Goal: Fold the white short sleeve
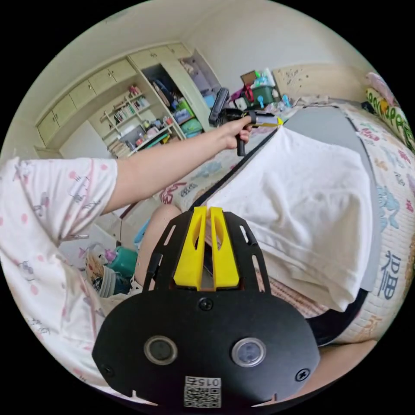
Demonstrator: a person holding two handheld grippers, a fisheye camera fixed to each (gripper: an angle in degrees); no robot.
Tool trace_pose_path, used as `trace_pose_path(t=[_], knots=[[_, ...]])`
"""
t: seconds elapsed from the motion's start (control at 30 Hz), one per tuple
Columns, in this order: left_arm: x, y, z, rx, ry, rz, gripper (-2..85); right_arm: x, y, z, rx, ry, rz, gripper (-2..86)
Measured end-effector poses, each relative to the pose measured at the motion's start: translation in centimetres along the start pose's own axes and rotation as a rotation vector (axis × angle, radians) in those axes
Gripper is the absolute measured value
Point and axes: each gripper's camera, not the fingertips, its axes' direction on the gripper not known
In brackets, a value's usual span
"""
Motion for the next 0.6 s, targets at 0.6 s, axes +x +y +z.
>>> trace_pose_path(t=[0.6], knots=[[-4.5, 6.8, 5.4, -0.057, -0.309, -0.028, -0.2, 2.1, 12.2, 12.5, -0.353, 0.126, 0.007, 3.9]])
